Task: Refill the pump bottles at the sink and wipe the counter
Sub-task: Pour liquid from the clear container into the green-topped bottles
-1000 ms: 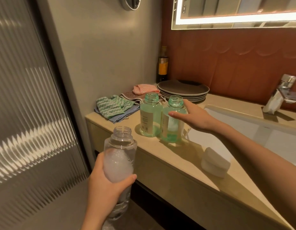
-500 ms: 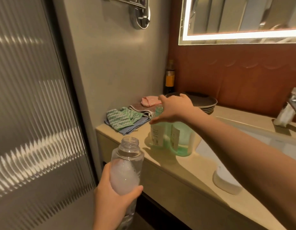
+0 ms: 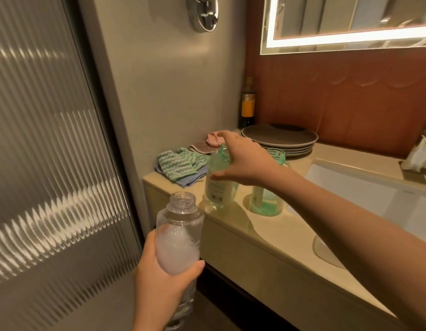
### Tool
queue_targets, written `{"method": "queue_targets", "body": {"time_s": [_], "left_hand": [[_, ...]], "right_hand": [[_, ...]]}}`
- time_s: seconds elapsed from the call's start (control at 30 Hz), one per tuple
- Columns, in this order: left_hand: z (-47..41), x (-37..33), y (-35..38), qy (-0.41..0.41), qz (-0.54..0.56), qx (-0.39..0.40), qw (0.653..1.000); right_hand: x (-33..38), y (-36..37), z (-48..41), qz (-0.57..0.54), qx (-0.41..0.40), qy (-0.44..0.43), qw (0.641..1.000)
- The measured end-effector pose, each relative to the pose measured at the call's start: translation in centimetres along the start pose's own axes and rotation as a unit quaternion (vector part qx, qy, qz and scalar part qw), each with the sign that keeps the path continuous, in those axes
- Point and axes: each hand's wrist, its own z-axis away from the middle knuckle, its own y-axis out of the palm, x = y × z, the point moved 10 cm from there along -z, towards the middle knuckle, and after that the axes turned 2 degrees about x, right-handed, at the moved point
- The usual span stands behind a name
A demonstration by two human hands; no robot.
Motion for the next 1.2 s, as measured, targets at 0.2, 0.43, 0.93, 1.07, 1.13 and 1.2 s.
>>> {"method": "queue_targets", "body": {"time_s": [0.2,0.43,0.93,1.07,1.13,1.2], "left_hand": [[0.4,-1.0,0.8,0.018,-0.016,0.010,1.000],[0.4,-1.6,2.9,0.025,-0.030,0.036,0.999],[-2.5,-8.5,6.5,0.118,-0.178,0.050,0.976],[-3.4,-10.2,7.1,0.133,-0.222,0.065,0.964],[-3.9,-10.9,7.5,0.139,-0.236,0.076,0.959],[-4.3,-11.4,8.1,0.138,-0.245,0.088,0.955]], "right_hand": [[1.0,-3.6,4.6,-0.115,-0.011,-0.032,0.993],[-4.5,-5.0,9.8,-0.140,0.009,0.023,0.990],[-11.6,-3.0,11.8,-0.219,-0.039,0.091,0.971],[-12.0,-2.9,12.0,-0.257,-0.029,0.096,0.961],[-12.5,-2.8,11.8,-0.282,-0.020,0.096,0.954],[-12.7,-2.5,11.6,-0.292,0.002,0.089,0.952]]}}
